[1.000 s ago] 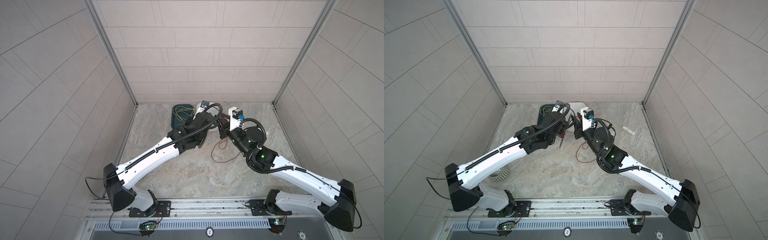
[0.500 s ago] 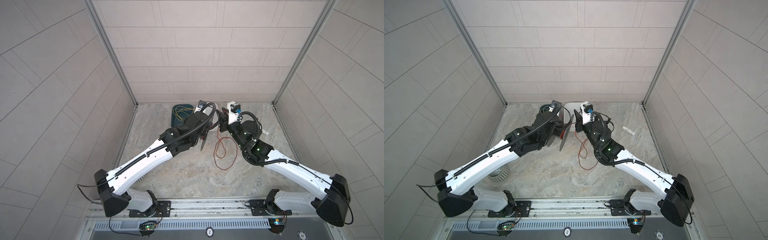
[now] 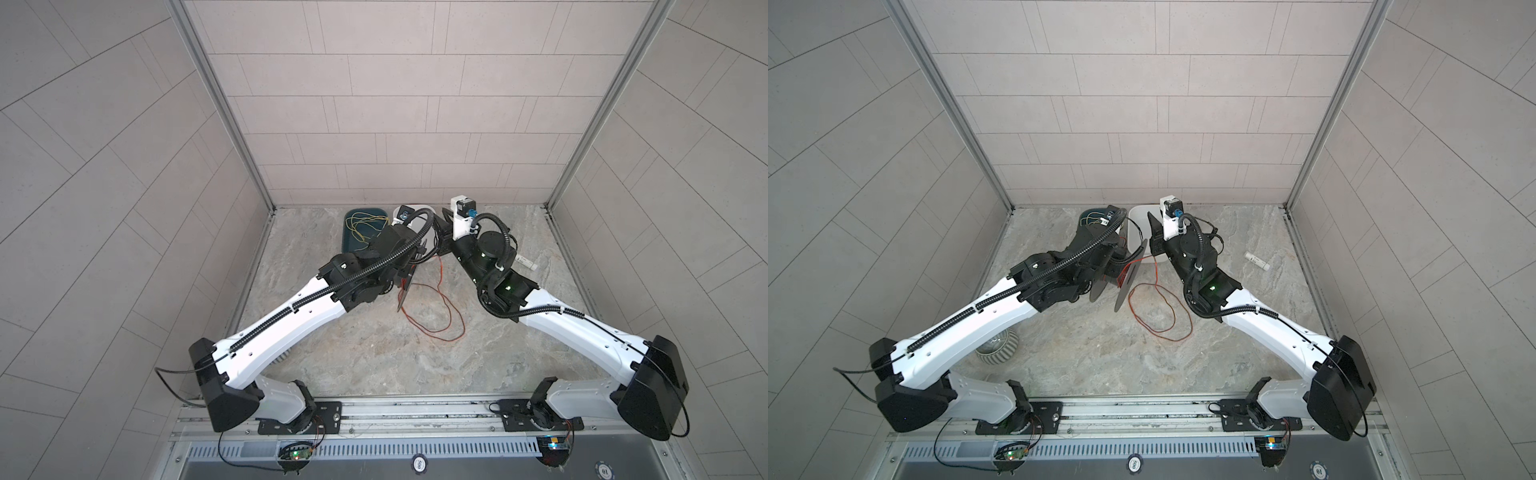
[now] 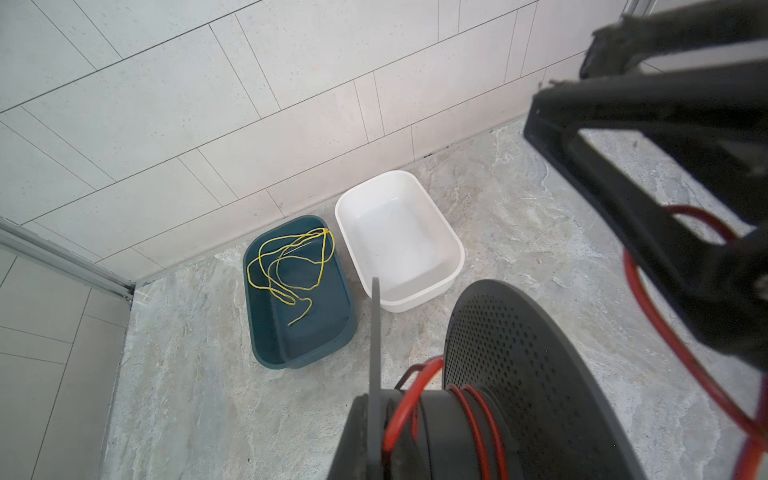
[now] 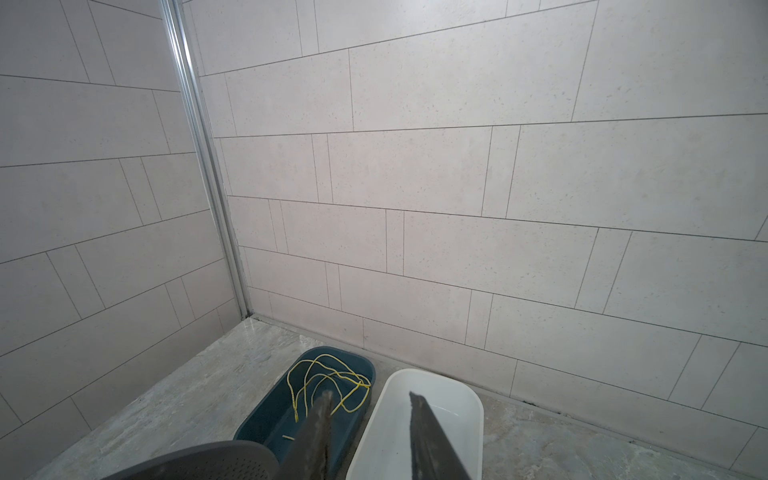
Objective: Wrap the cables
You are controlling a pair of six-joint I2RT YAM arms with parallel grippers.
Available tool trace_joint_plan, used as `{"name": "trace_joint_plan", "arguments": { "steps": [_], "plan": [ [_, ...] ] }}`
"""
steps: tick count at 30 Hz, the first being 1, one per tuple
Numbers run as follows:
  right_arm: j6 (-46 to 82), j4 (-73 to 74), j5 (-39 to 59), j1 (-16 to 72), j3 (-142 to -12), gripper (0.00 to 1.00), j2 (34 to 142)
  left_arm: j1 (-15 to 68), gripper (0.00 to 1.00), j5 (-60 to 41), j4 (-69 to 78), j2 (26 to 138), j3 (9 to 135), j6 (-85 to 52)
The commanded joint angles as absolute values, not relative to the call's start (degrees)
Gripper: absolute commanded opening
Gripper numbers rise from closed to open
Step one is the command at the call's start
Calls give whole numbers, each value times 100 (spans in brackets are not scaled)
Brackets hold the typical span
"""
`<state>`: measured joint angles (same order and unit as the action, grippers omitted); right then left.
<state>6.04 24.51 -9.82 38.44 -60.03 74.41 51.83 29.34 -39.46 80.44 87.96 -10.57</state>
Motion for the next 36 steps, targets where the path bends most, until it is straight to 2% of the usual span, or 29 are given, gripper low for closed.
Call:
{"name": "trace_joint_plan", "arguments": {
  "steps": [1,13,23,29,32,36],
  "plan": [
    [615,2143,-629,3753,-6217,37,7347,5071,0,3108,-3884,8224,9189,-1125],
    [691,1108,-57,3284,-6633,68,7174,4643,0,2678,-3977,8950,9791,-1121],
    [729,708,158,3181,-6230,74,6803,4374,0,2453,-4063,9424,10089,-1124],
    [1034,613,169,3173,-5148,76,5930,4249,0,2364,-3933,9248,10078,-1056],
    [1233,640,203,3167,-4656,74,5616,4224,0,2276,-3894,9129,10096,-1054],
    [1492,1319,556,3172,-3810,73,5442,4182,0,2095,-3831,8948,10180,-1115]
  ]
}}
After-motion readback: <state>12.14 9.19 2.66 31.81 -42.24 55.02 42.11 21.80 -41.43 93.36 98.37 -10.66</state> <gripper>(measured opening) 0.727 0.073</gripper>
